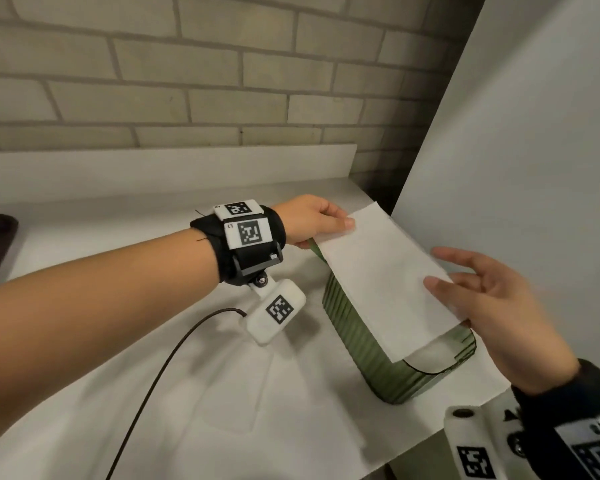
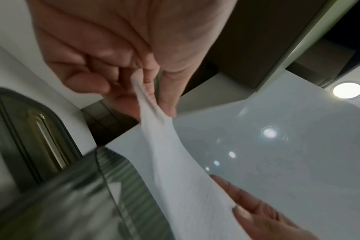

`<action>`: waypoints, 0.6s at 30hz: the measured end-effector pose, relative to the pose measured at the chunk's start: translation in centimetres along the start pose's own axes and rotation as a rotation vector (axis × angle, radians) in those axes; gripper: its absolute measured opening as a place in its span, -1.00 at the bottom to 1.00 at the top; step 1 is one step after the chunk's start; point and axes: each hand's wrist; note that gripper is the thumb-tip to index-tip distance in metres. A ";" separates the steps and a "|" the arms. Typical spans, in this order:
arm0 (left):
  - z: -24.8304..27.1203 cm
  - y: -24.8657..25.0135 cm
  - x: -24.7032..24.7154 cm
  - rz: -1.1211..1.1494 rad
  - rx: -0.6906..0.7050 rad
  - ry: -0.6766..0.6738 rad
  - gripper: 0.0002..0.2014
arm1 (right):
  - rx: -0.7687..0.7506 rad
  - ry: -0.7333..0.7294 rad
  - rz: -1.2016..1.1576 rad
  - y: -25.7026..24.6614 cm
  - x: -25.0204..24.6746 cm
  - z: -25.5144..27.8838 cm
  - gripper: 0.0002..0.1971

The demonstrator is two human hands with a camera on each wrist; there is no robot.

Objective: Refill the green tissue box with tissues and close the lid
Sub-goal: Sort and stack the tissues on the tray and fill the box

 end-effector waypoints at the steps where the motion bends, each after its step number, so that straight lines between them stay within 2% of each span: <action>1: 0.3 -0.2 -0.5 -0.024 -0.011 0.015 -0.84 | -0.006 0.008 0.021 0.3 -0.2 -0.2 -0.65; 5: 2.2 -2.5 -3.3 -0.263 -0.041 0.006 -0.69 | -0.012 0.034 0.111 1.8 -1.4 -1.3 -0.66; 11: 6.5 -8.7 -4.1 -0.599 -0.094 -0.367 -0.65 | 0.075 0.021 0.293 3.7 -3.0 -1.8 -0.65; 14: 7.8 -10.5 -2.9 -0.671 -0.074 -0.413 -0.56 | 0.089 -0.024 0.406 3.9 -2.6 -1.6 -0.62; 18: 8.1 -11.6 -1.3 -0.634 -0.046 -0.425 -0.57 | 0.096 -0.082 0.625 4.0 -1.9 -1.6 -0.55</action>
Point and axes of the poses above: each hand's wrist, its own z-axis away from the middle knuckle, its own x-axis out of the palm, y = z × x, and after that the axes turned 8 degrees about -z, right-handed
